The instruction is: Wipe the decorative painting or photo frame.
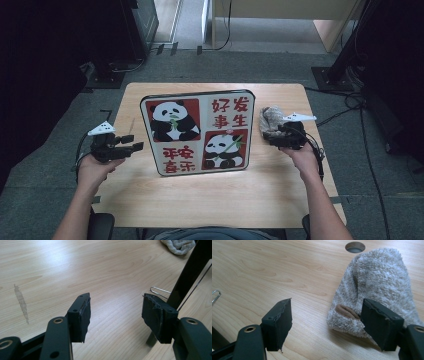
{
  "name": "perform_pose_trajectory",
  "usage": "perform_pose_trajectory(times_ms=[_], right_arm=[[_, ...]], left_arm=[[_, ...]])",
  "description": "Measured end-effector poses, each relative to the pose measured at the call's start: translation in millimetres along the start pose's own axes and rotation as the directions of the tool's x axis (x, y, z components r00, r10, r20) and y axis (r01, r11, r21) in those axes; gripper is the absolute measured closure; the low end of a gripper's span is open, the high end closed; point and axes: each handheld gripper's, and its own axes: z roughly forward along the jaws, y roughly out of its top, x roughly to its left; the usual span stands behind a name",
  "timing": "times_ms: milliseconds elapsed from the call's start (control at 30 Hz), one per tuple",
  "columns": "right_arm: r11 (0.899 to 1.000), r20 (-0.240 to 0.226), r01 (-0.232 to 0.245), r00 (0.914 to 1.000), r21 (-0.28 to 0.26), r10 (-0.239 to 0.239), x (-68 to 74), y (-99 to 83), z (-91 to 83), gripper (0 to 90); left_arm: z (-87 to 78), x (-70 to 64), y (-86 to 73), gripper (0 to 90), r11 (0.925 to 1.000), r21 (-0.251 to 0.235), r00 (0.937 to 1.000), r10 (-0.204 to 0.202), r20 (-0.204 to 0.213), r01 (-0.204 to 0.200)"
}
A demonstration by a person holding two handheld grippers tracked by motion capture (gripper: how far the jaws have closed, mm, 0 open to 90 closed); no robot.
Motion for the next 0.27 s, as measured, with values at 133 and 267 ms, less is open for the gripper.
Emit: perform_pose_trajectory(times_ms=[133, 267], right_arm=[[1.000, 0.003, 0.001, 1.0000, 0.002, -0.001, -0.7, -0.3, 1.6, 24.6], [1.000, 0.003, 0.000, 1.0000, 0.002, 0.000, -1.2, -0.4, 1.4, 24.6]], left_arm=[[0.8, 1.9, -2.8, 42.3, 0.9994, -0.035, 0.9999, -0.003, 0.013, 0.003], [1.2, 4.1, -4.0, 42.3, 0.9993, -0.037, 0.9993, 0.004, 0.038, -0.002]])
